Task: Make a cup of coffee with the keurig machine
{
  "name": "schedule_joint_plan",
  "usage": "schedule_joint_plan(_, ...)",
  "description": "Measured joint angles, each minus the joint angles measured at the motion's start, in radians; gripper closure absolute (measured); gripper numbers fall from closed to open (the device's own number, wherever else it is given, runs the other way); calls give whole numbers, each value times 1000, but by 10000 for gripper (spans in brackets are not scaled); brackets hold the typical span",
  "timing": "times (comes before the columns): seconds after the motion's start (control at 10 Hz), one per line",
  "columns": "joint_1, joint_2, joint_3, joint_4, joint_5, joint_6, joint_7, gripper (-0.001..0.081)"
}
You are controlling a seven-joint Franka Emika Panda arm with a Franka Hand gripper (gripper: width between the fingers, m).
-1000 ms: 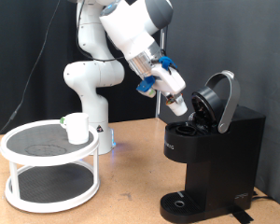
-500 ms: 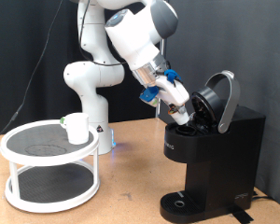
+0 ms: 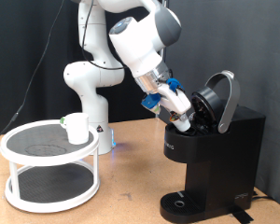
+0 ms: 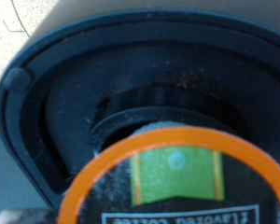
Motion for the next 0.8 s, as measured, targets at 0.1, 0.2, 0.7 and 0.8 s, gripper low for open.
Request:
schedule_joint_plan(0.1, 0, 3, 3, 0, 1, 0, 0, 421)
schedule_joint_plan(0.2, 0, 5, 6, 0, 1, 1, 0, 421)
schedule_joint_plan(0.7, 0, 29, 14, -4, 1, 22, 1, 217)
schedule_joint_plan(0.8, 0, 37, 14, -5, 1, 23, 1, 217)
